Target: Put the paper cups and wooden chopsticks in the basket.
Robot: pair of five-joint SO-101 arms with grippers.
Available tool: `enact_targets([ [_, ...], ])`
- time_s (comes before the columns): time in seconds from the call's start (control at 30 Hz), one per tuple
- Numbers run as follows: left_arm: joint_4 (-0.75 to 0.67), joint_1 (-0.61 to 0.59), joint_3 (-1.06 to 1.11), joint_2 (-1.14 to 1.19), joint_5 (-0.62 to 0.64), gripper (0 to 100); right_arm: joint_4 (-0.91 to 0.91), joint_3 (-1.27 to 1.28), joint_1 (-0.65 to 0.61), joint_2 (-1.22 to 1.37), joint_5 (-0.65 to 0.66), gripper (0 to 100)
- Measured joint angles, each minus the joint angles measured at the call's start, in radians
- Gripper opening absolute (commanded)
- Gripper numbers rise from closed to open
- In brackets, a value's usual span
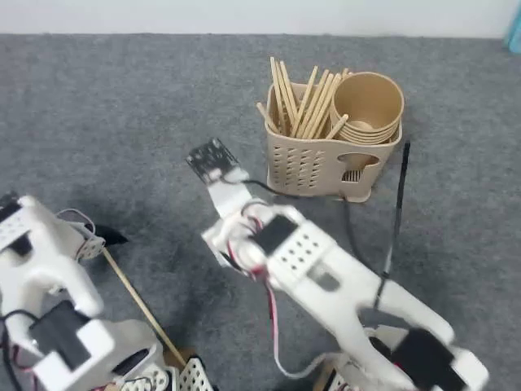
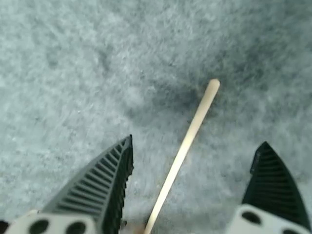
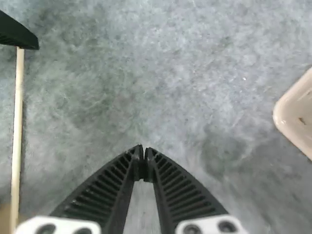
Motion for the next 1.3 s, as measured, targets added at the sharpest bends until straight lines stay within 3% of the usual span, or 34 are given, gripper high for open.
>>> enact_targets([
  [0.17, -0.109, 0.021, 0.043, 0.02, 0.037, 24, -0.097, 0.091, 0.0, -0.049, -0.049, 0.6],
  [0.47, -0.21, 0.118, 0.017, 0.169, 0.034, 19, -0.109, 0.098, 0.0, -0.052, -0.066, 0.6],
  [0.67, -0.229, 0.155, 0.003, 0.163, -0.011, 0, -0.109, 0.098, 0.0, -0.052, -0.066, 0.6],
  [0.97, -0.247, 0.144, 0.06, 0.054, -0.041, 1, -0.109, 0.098, 0.0, -0.052, -0.066, 0.6],
  [1.3, -0.247, 0.149, 0.195, -0.318, -0.041, 1, -0.109, 0.107, 0.0, -0.058, -0.066, 0.6],
])
